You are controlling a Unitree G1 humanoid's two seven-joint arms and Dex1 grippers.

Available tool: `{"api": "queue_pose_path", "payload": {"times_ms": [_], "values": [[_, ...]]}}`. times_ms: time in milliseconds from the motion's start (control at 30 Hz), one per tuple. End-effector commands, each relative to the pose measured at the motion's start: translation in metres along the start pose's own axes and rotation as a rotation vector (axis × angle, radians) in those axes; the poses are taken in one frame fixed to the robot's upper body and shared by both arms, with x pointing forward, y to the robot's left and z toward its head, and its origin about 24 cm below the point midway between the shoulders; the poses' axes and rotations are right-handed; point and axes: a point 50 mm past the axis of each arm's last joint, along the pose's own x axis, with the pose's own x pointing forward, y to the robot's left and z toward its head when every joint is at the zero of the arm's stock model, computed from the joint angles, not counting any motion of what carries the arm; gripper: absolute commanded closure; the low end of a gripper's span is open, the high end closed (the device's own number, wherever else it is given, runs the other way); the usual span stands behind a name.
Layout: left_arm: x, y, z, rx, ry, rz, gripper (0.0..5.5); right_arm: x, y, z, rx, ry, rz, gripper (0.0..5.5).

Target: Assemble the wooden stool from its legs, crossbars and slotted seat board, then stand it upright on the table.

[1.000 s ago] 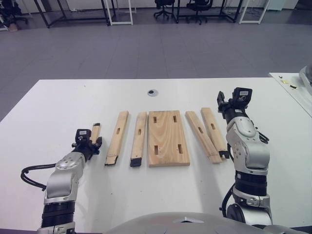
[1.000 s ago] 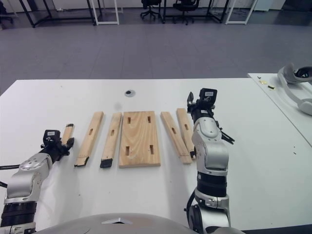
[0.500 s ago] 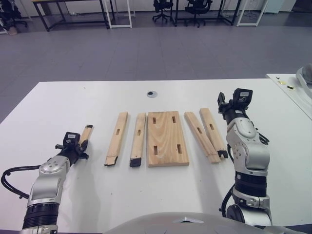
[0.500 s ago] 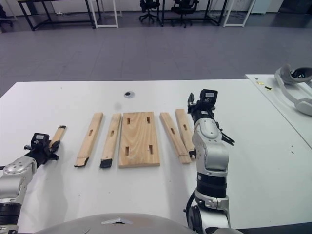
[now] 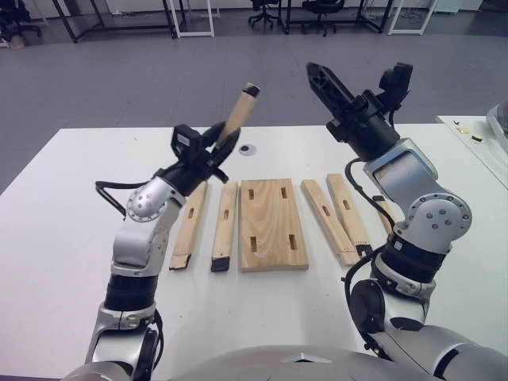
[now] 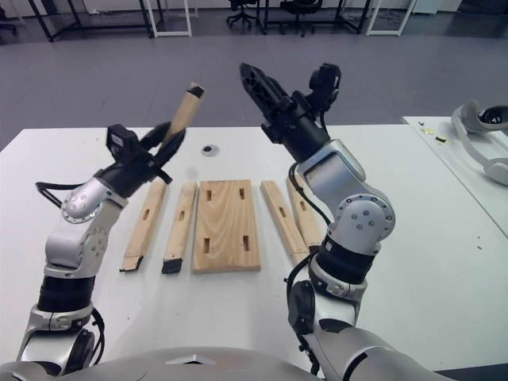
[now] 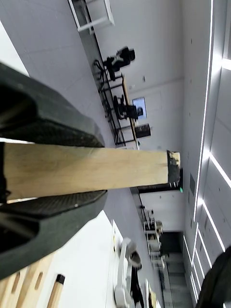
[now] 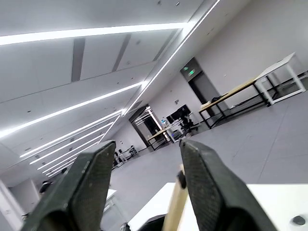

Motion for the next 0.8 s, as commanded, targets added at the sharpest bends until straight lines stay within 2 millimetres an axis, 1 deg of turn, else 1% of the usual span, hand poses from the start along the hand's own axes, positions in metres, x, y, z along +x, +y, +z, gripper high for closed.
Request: {"api": "queue_pose_path", "payload": {"times_ms": [33, 100, 167, 233, 300, 333, 467, 667, 800], "values": [[0.011, -0.015, 0.009, -0.014, -0.042, -0.085, 4.21, 0.0, 0.003, -0.013, 0.071, 0.07, 0.007, 3.04], [0.011, -0.02, 0.01, -0.022, -0.05, -0.097, 4.21, -0.001, 0.001, -0.015, 0.078, 0.08, -0.015, 3.04], [0.01, -0.023, 0.009, -0.03, -0.05, -0.098, 4.21, -0.002, -0.002, -0.014, 0.074, 0.079, -0.044, 2.66], [0.008, -0.026, 0.009, -0.031, -0.048, -0.094, 4.21, -0.004, -0.006, -0.012, 0.058, 0.071, -0.074, 2.13], [0.006, -0.023, 0.009, -0.03, -0.044, -0.074, 4.21, -0.006, -0.008, -0.01, 0.045, 0.064, -0.092, 1.78], [0.004, -0.021, 0.008, -0.032, -0.042, -0.05, 4.21, -0.007, -0.008, -0.009, 0.04, 0.061, -0.092, 1.7], [-0.002, -0.023, 0.007, -0.039, -0.041, -0.014, 4.21, -0.008, -0.01, -0.007, 0.035, 0.047, -0.101, 1.7], [0.007, -0.033, 0.017, -0.044, -0.068, -0.089, 4.21, -0.002, -0.017, -0.019, 0.116, 0.062, -0.159, 1.7], [0.009, -0.037, 0.02, -0.043, -0.066, -0.133, 4.21, 0.002, -0.017, -0.02, 0.147, 0.053, -0.154, 1.7]]}}
